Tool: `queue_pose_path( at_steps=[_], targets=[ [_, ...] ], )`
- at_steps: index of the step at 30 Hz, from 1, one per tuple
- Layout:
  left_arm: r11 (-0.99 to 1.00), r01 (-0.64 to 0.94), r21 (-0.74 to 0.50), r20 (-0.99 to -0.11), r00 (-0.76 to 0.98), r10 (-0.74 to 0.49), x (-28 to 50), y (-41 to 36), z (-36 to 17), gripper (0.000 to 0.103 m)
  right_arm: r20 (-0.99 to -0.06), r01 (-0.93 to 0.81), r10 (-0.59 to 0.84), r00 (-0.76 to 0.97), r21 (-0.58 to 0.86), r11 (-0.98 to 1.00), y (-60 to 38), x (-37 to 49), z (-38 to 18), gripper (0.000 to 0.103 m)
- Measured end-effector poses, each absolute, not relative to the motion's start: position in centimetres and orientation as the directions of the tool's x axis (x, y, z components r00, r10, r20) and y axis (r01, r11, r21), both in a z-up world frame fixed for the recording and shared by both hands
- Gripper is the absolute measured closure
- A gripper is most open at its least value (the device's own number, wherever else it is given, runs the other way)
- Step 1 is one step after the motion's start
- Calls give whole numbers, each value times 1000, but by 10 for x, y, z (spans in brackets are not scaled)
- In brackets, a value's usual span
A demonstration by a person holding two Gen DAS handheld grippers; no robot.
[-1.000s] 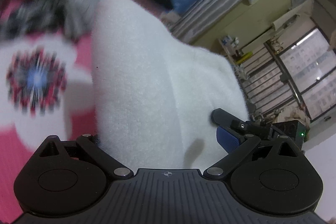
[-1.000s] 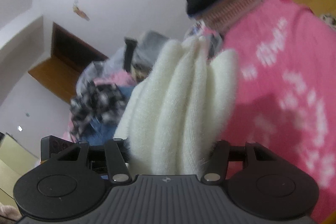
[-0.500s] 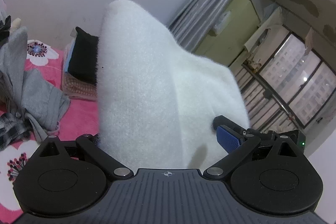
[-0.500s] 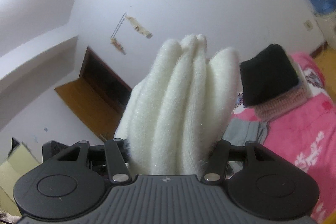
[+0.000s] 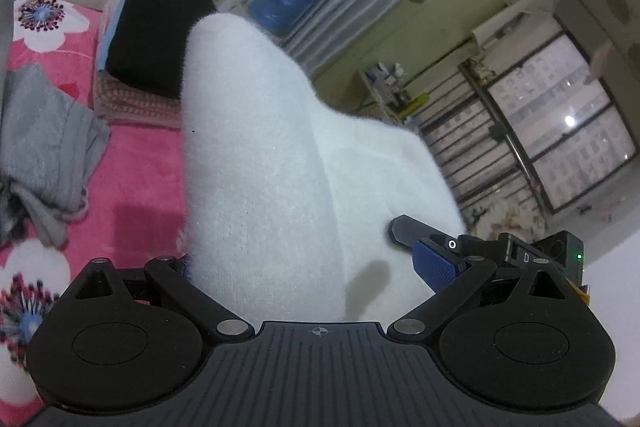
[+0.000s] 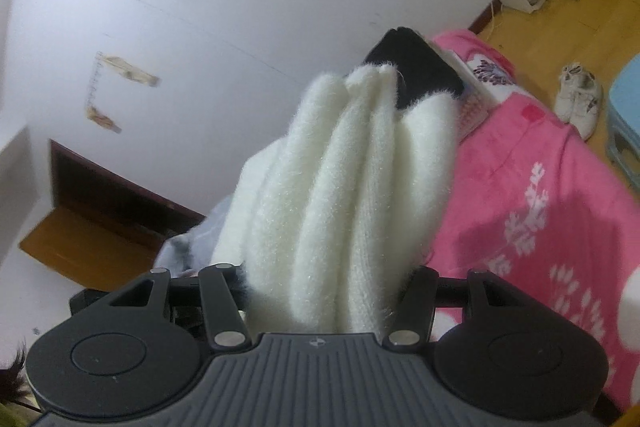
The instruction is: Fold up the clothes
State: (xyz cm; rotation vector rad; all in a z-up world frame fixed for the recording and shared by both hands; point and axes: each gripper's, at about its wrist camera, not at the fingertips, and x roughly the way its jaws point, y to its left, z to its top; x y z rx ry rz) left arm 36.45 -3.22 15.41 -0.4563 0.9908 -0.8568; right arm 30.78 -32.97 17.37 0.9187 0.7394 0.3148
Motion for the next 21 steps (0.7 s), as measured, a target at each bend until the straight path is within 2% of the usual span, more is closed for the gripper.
queue_pose_path(
  at_steps=[7,15,21],
  targets=[
    [665,398,-633,-558,362,-747,481,-50,139,4,-394,-25,587,707,815,579,-350,449,138,45],
    [726,350,-592,-563,464,-683,628,-80,122,9,-321,-147,654,685,819,555,-381,626,104,45],
    [776,340,-531,-597,501,-627,682,-97,114,9,-303,-153,694,653,845,513,-395,714,81,45]
  ],
)
